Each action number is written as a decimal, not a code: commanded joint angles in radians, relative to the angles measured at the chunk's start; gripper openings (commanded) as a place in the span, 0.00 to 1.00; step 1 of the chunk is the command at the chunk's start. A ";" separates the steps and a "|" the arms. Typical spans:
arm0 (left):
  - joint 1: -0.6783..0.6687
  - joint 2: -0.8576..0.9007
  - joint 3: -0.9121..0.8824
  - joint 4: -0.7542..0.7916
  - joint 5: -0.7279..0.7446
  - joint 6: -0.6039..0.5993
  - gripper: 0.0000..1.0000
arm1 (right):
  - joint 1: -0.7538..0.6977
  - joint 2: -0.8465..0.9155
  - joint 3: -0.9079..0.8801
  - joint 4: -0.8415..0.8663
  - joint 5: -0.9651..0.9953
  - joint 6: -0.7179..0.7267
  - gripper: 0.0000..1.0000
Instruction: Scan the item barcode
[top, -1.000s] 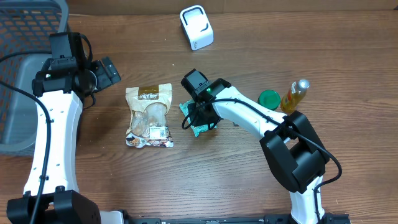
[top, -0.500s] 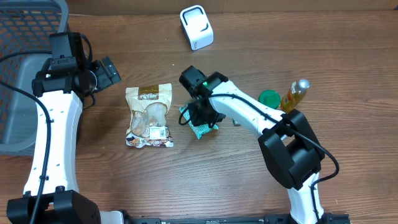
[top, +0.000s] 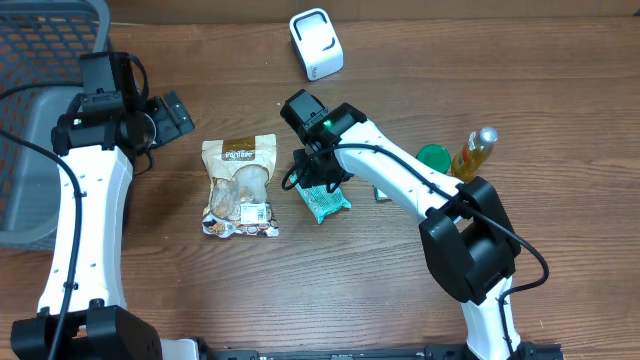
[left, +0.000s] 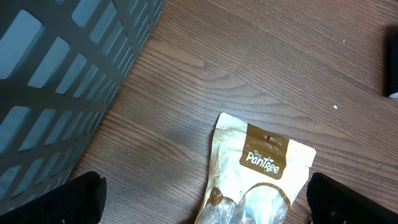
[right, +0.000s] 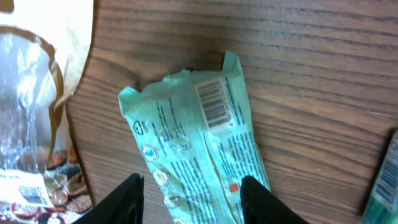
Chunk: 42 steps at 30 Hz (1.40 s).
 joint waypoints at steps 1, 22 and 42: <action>0.008 0.005 0.008 0.004 -0.006 0.004 1.00 | 0.007 0.003 -0.048 0.045 0.010 0.030 0.45; 0.008 0.005 0.008 0.004 -0.006 0.003 1.00 | 0.007 -0.002 -0.113 0.171 0.010 0.026 0.47; 0.008 0.005 0.008 0.004 -0.006 0.003 0.99 | 0.007 0.033 -0.070 0.166 0.092 0.027 0.36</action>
